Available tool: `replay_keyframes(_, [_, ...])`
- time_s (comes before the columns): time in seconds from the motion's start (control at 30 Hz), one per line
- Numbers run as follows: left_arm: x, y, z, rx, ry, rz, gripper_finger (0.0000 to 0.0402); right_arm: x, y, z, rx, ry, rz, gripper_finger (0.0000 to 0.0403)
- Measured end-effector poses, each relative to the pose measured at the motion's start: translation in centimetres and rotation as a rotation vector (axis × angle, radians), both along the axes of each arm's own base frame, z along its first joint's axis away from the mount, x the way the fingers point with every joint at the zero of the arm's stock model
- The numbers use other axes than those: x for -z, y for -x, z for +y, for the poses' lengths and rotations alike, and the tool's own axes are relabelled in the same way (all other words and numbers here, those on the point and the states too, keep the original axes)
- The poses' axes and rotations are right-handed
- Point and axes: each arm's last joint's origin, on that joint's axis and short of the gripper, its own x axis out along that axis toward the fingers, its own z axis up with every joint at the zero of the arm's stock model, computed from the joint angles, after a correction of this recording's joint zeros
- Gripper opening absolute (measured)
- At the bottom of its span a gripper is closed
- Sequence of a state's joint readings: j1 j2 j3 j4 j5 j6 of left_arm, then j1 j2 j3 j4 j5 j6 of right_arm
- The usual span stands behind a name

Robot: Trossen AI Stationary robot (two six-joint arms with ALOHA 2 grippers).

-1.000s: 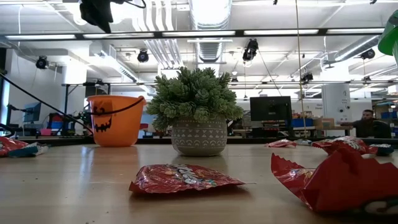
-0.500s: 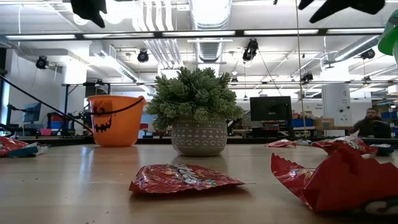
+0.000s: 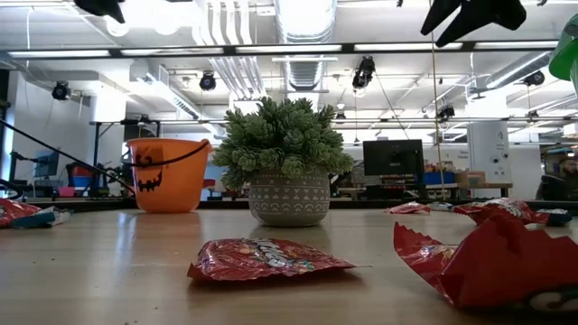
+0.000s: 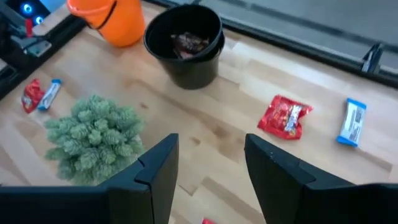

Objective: Sort candy
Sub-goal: Put the blue chocolate into the green bucket

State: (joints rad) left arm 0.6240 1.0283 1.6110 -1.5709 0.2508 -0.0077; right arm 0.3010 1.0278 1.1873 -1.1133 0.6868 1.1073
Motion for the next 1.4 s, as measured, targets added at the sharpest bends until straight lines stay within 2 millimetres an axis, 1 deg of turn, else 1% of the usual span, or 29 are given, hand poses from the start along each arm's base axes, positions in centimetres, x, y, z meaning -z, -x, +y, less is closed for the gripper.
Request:
replay_keyframes(0.17, [2.4,0.8,-0.6,-0.13,0.108,0.041,0.0191,-0.2,0.3,-0.5,-0.007,-0.057,-0.003,0.0173])
replay_keyframes(0.3, [4.8,1.8,-1.3,-0.264,0.219,0.069,0.0191,-0.3,0.3,-0.5,-0.028,-0.043,0.009,0.0173])
replay_keyframes(0.47, [7.9,3.1,-2.3,-0.41,0.355,0.093,0.0191,0.0,-0.1,-0.4,-0.052,-0.022,0.038,0.0173])
replay_keyframes(0.63, [10.1,4.1,-3.0,-0.522,0.456,0.101,0.0191,0.2,-0.5,-0.2,-0.067,-0.033,0.04,0.0173])
replay_keyframes(0.77, [11.0,4.6,-3.5,-0.5,0.473,0.096,0.0191,0.2,-1.0,-0.1,-0.1,-0.025,0.036,0.0173])
replay_keyframes(0.93, [11.2,4.8,-3.7,-0.382,0.407,0.101,0.0191,0.1,-1.3,0.0,-0.106,-0.025,0.015,0.0173])
replay_keyframes(1.13, [11.4,4.0,-3.2,-0.187,0.315,0.149,0.0191,0.0,-1.4,0.1,-0.12,-0.045,0.003,0.0173])
replay_keyframes(1.4, [13.0,3.4,-2.8,-0.051,0.247,0.244,0.0191,-0.1,-1.5,0.1,-0.112,-0.057,-0.021,0.0173])
